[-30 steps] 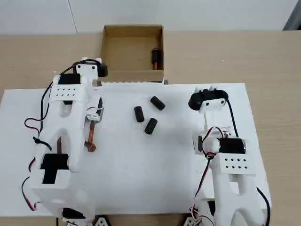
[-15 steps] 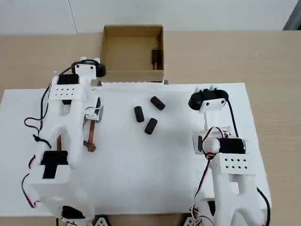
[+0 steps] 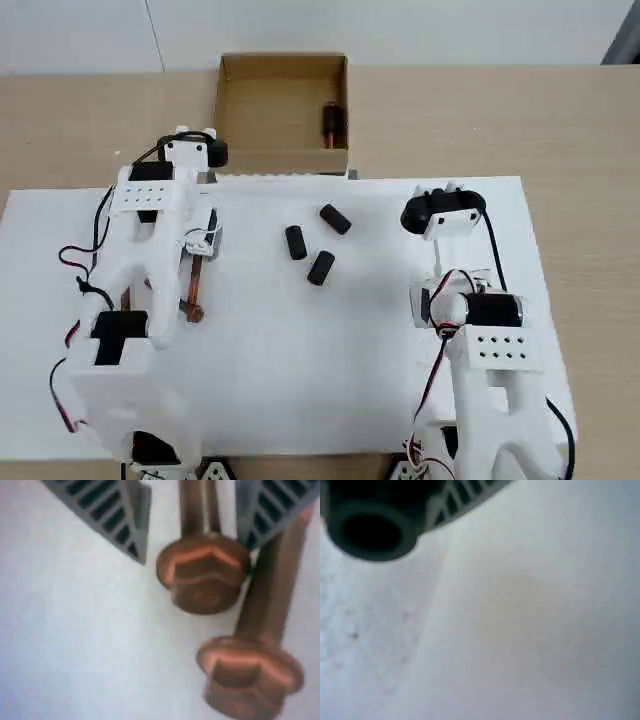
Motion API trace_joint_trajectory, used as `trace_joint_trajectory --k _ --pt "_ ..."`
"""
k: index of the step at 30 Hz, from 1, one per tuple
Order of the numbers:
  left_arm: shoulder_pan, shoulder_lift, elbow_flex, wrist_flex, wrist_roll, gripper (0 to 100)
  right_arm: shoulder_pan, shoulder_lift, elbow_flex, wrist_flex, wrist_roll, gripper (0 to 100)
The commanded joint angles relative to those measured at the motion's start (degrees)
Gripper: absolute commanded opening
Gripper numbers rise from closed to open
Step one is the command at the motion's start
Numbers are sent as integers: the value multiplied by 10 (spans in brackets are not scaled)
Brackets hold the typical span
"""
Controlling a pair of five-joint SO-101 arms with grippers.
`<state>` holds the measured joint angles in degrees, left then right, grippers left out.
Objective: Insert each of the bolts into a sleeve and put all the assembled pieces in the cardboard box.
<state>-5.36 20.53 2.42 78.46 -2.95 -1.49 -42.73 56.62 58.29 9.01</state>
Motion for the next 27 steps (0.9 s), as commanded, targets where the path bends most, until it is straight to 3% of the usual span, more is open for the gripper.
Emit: trace_joint_trajectory --k 1,13,19,27 --pt "-3 17 -12 -9 -4 65 0 -11 -4 -4 -5 3" --pt "-1 25 -36 6 -1 6 0 -16 -5 -3 -5 3" --pt "32 -74 -53 56 -3 6 0 -40 -51 76 -6 3" --pt "53 -229 -51 105 -4 6 0 -187 -69 163 0 4"
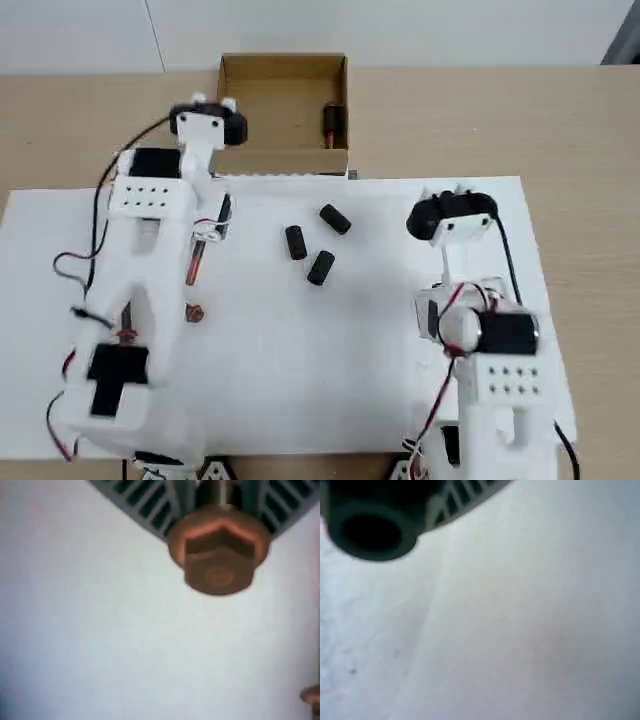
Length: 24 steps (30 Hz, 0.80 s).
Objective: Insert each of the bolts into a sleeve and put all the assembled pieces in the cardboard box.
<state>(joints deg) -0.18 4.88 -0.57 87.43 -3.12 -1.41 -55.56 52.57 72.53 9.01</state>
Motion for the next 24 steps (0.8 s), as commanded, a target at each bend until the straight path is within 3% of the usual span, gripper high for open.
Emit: trace_joint_trajectory --k 1,7,14,18,24 --pt "0 -84 -21 24 -2 6 -1 -78 -29 29 1 4" --pt "4 -169 -21 94 0 6 2 -188 -29 79 33 4" --pt "12 -303 -7 95 -4 6 0 -284 -27 95 36 3" --pt "35 -388 64 64 0 6 0 -302 -27 91 35 3" --pt "37 -553 238 -54 0 6 1 -307 -27 91 34 2"
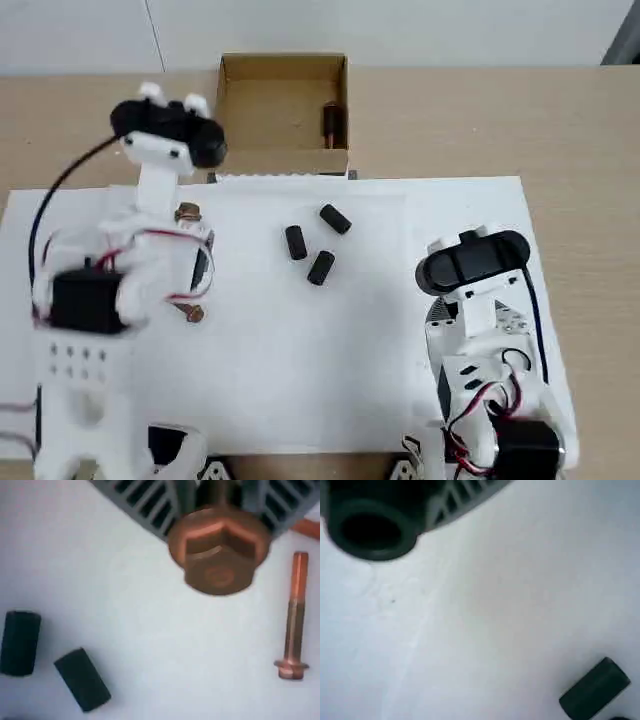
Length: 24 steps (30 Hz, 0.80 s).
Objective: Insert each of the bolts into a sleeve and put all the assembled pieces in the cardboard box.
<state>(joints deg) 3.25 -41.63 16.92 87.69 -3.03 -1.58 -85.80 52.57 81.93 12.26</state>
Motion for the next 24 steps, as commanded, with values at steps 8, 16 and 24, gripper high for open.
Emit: trace_joint_trajectory --k 8,16,24 --pt "2 -258 233 -142 1 6 1 -6 -27 -3 -61 2" --pt "3 -367 346 -210 61 6 1 -76 39 -37 -70 2" --pt "5 -479 482 -289 111 6 0 -175 152 -103 -74 2"
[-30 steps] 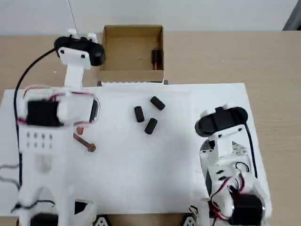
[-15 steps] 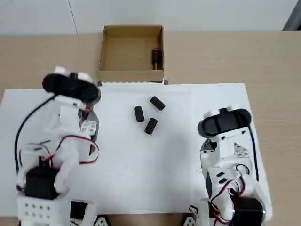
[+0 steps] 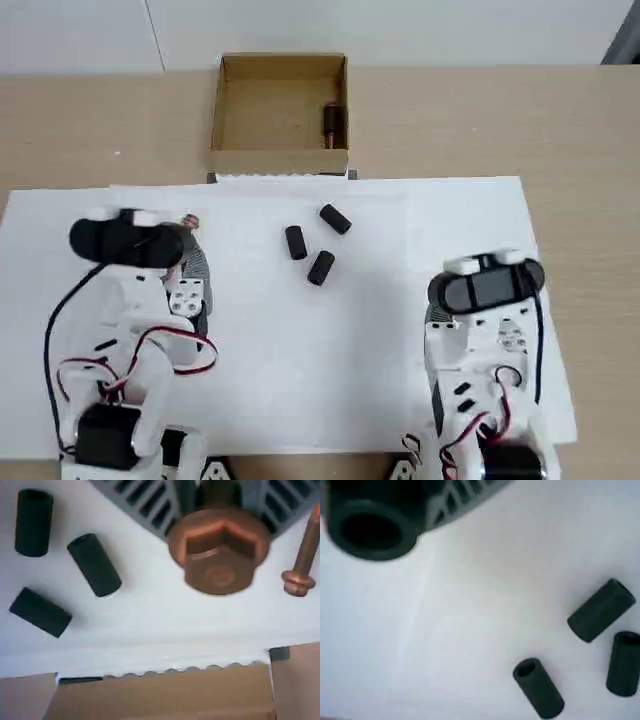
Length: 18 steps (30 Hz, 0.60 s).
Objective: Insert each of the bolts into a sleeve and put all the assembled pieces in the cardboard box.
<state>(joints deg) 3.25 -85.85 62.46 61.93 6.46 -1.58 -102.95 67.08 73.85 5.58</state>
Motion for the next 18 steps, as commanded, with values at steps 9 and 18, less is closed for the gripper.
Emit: trace_joint_trajectory --k 9,18 --pt "6 -144 150 -104 69 6 -99 2 105 -164 -8 2" --pt "7 -184 211 -179 130 6 -236 2 206 -321 -8 2"
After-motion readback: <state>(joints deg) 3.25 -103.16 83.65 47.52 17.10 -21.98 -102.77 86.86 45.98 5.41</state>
